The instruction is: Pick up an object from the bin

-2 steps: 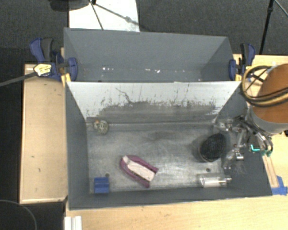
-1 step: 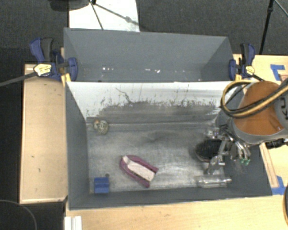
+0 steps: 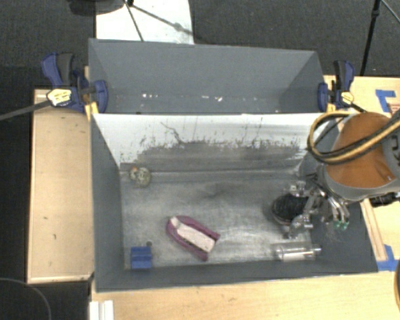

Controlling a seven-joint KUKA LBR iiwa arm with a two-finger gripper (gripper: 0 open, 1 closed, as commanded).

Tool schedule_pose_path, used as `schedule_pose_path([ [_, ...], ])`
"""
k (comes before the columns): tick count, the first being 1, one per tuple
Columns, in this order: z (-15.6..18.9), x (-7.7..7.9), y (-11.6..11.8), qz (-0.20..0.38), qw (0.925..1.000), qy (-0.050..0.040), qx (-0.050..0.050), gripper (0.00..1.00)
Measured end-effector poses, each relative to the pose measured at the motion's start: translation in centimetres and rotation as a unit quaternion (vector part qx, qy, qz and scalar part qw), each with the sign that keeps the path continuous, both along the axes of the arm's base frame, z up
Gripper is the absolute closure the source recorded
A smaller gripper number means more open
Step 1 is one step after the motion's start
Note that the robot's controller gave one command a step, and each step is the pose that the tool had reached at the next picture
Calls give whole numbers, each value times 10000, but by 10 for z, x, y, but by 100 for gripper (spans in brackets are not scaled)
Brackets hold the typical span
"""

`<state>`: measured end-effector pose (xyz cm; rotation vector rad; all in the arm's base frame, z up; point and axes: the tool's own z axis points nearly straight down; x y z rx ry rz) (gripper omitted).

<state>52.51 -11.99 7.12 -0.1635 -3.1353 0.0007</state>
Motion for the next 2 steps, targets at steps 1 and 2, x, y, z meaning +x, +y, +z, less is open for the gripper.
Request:
schedule_pose_path([
  [1,95,-14,-3,-129,9999,-52,-5,100],
  [2,-1,-5,52,-74,10000,-12,5,100],
])
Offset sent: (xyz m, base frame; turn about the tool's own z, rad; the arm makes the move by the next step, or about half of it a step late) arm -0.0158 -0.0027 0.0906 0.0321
